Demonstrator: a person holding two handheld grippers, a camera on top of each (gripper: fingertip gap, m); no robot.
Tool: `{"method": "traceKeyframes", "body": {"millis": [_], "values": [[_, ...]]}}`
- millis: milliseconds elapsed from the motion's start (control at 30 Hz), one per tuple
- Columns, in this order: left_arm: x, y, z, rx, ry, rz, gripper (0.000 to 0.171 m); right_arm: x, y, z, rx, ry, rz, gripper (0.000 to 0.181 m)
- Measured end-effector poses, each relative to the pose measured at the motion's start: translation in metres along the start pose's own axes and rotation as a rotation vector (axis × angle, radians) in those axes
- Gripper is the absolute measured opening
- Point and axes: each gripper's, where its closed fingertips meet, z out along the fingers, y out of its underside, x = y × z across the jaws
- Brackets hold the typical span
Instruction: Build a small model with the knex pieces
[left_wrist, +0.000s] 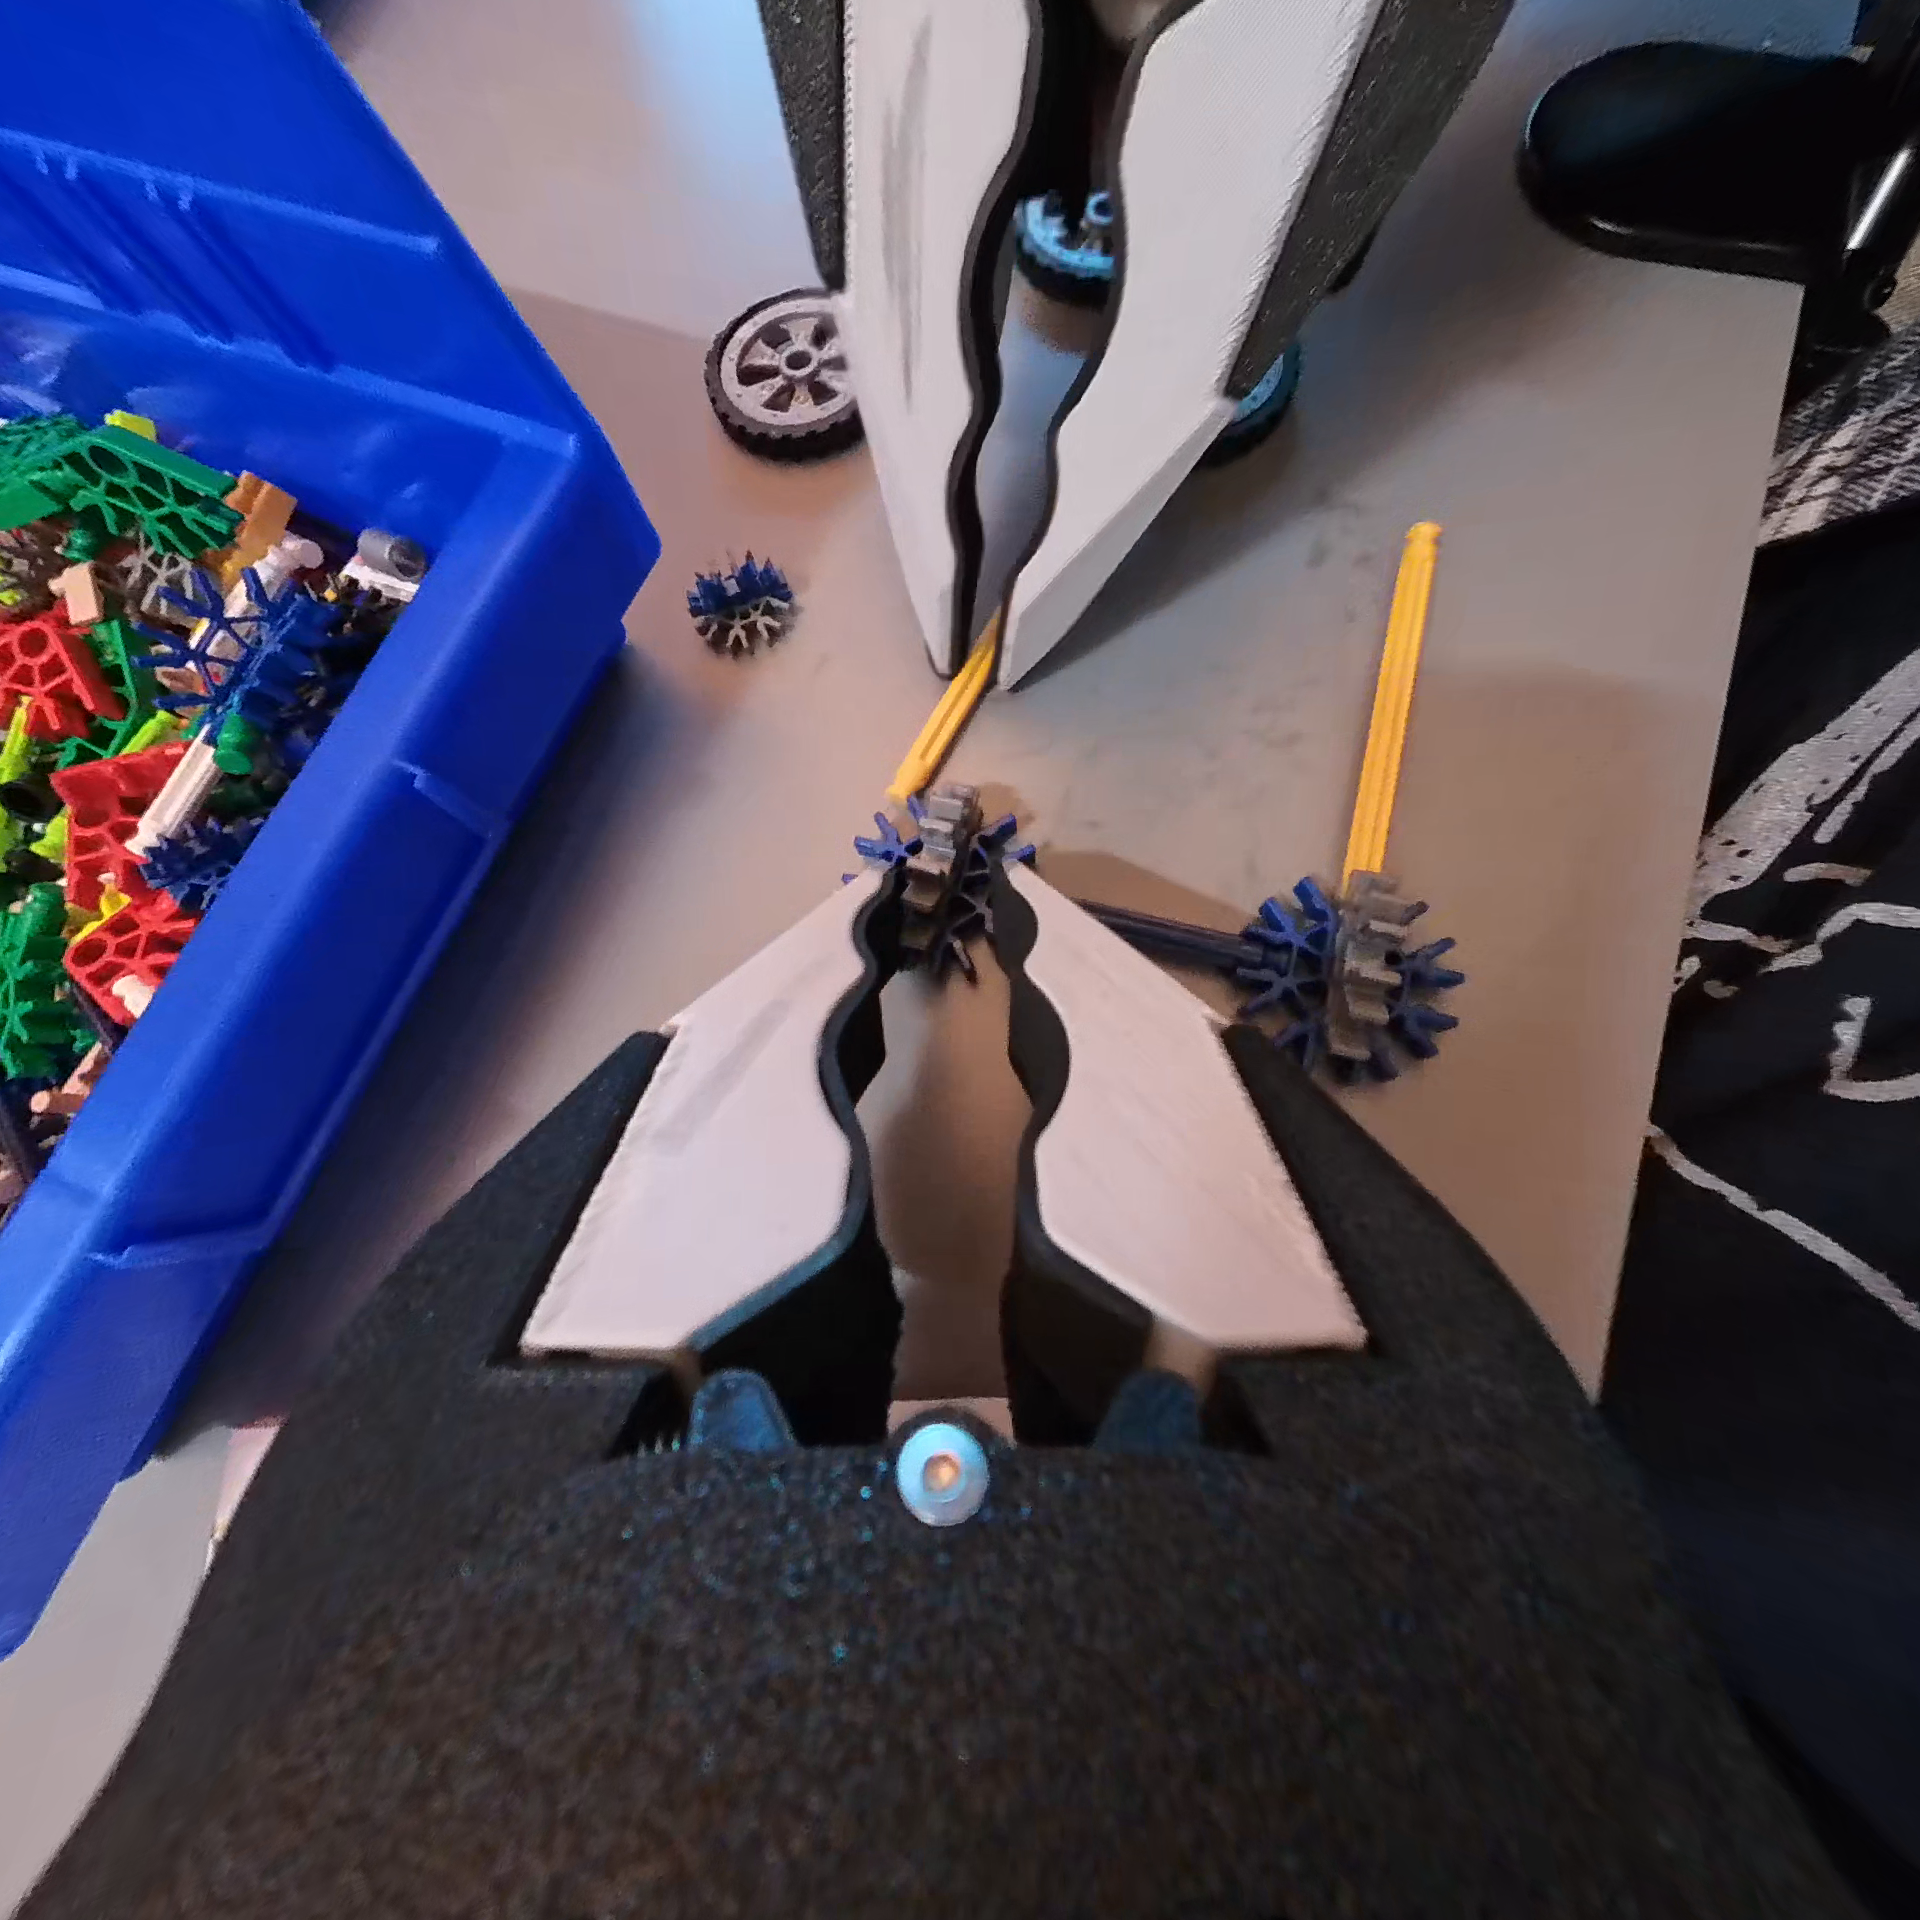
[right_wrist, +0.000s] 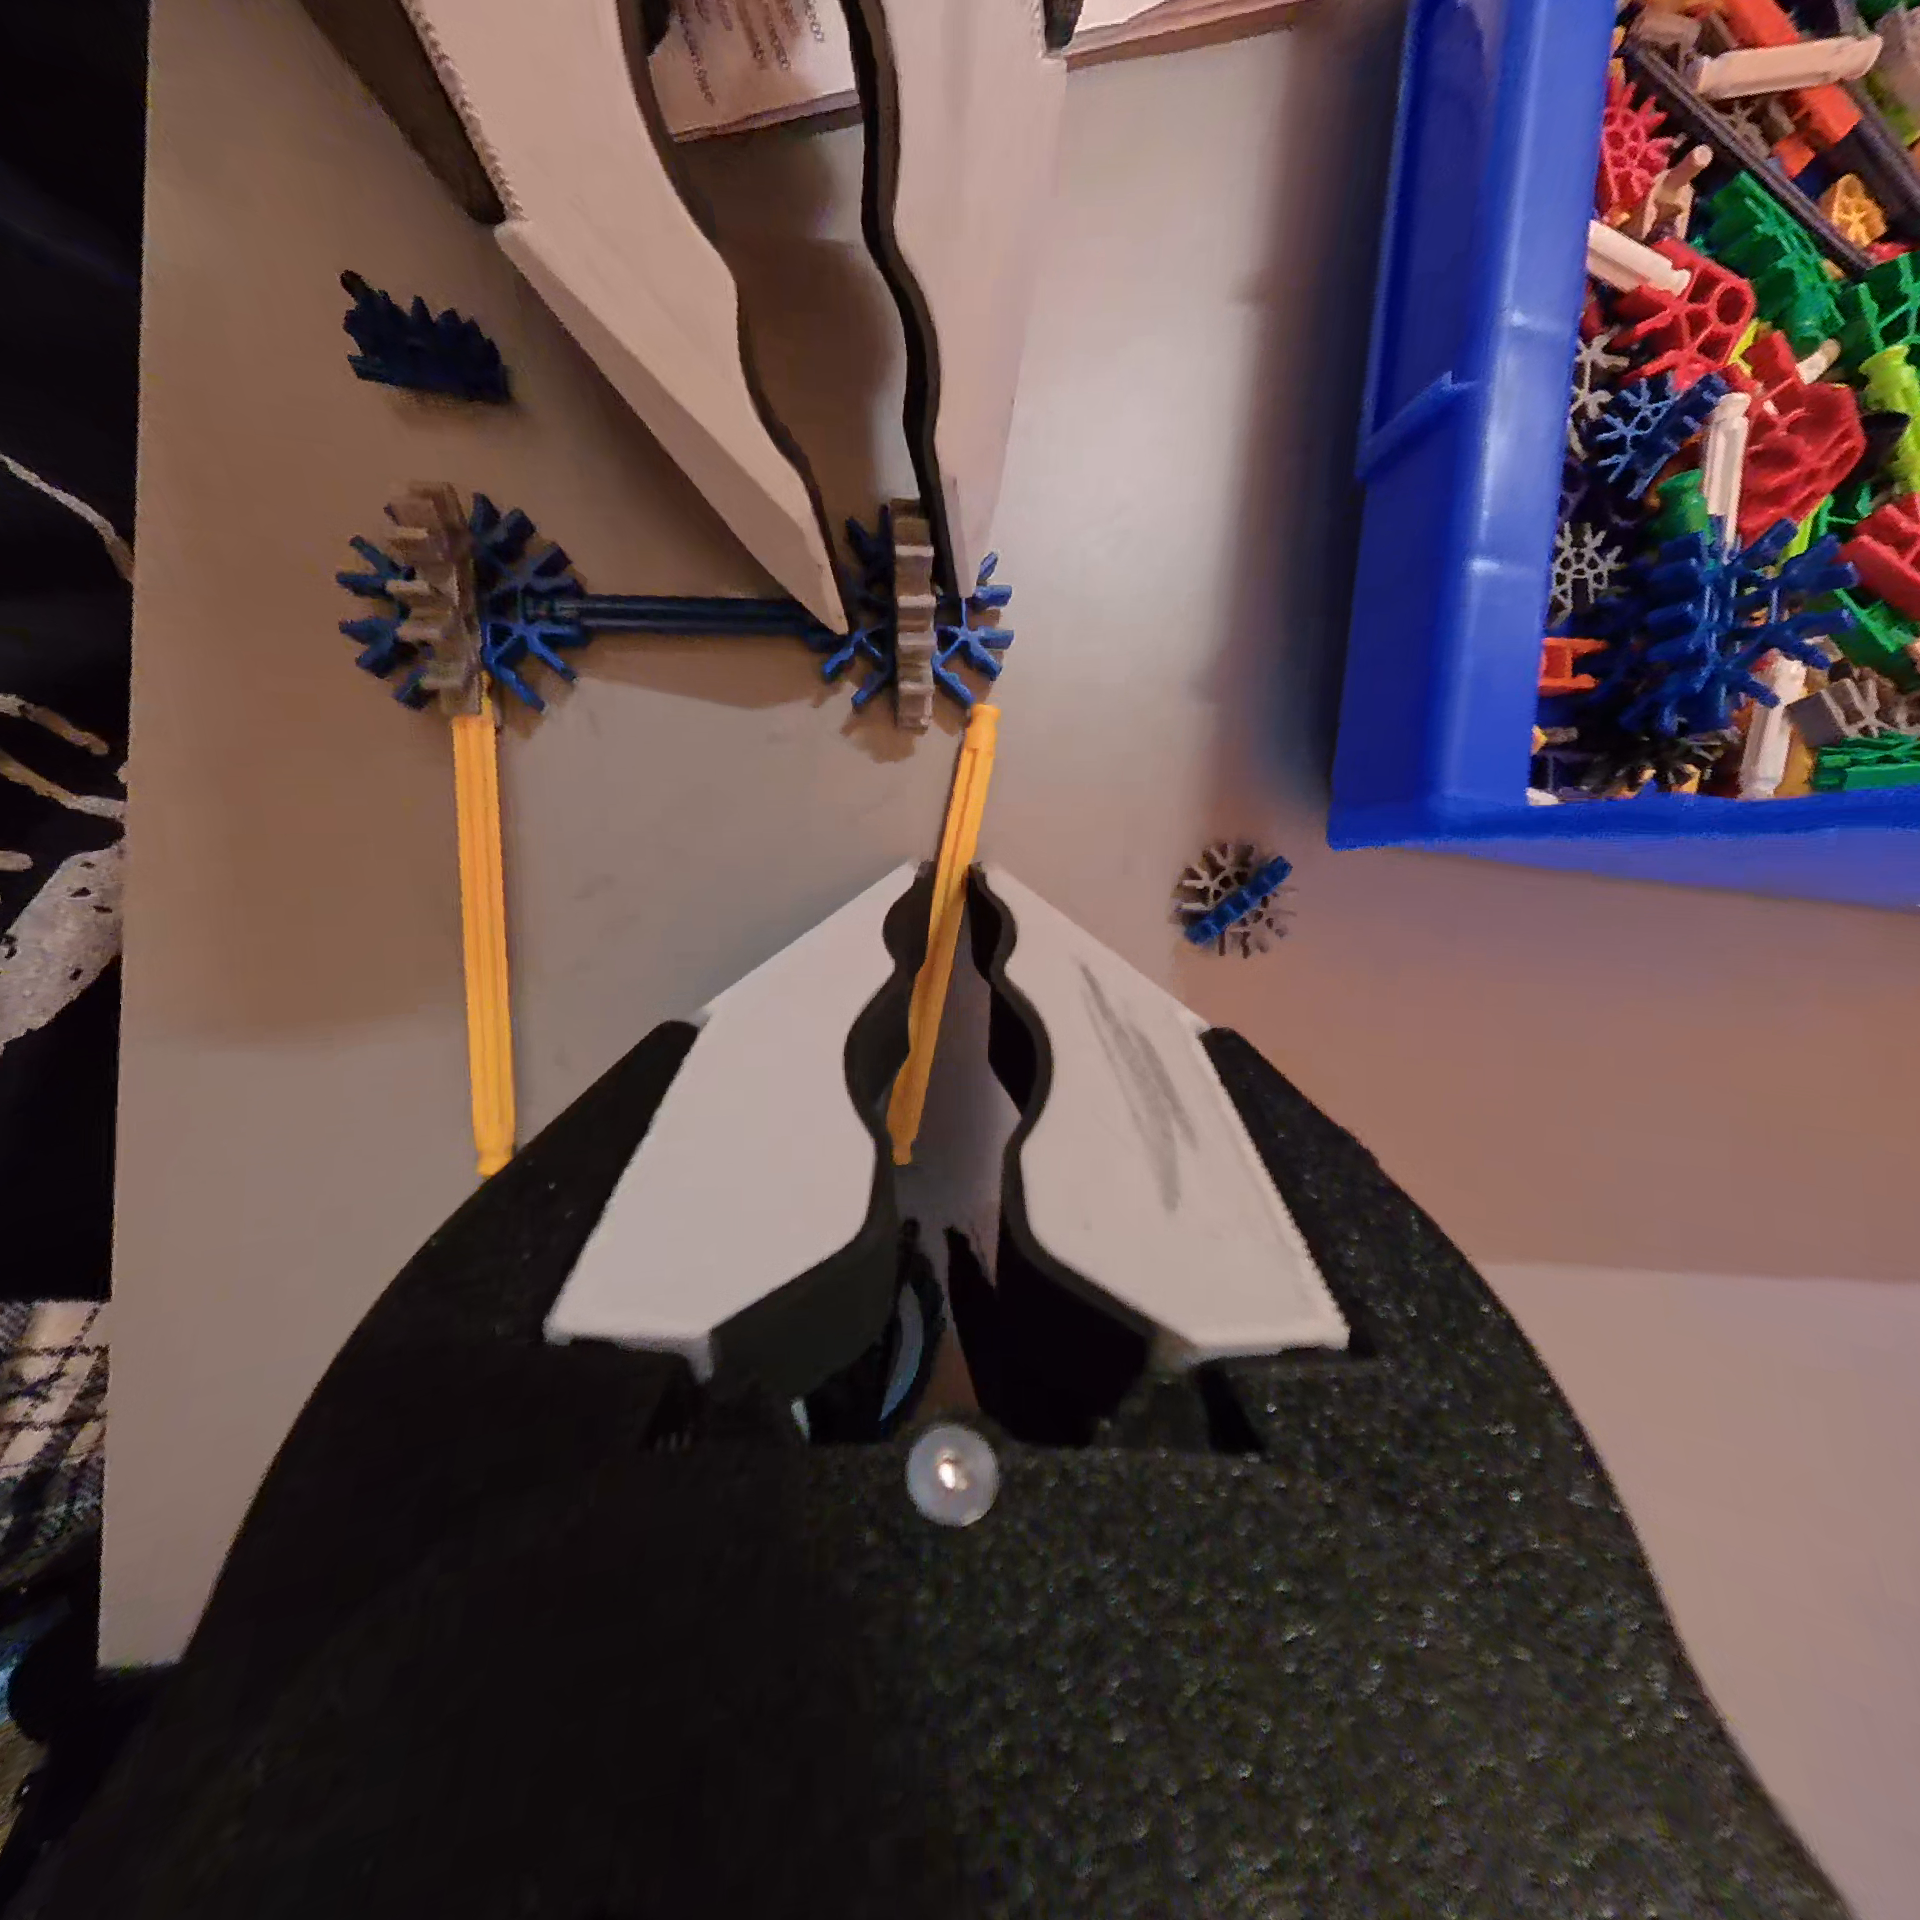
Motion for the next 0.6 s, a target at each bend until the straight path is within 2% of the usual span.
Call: {"method": "traceKeyframes", "body": {"millis": [133, 200, 600], "values": [[-0.0021, 0.0004, -0.0006, 0.005, 0.009, -0.010, 0.014, -0.0044, 0.0042, -0.0034, -0.012, -0.028, 0.002, 0.005], [-0.0038, 0.0009, -0.0002, 0.003, 0.010, -0.008, 0.007, -0.0054, 0.0040, -0.0032, -0.011, -0.031, -0.002, 0.006], [-0.0027, 0.0000, 0.0003, 0.003, 0.044, 0.001, 0.007, -0.0043, 0.0005, -0.0005, -0.010, -0.013, -0.011, 0.005]]}}
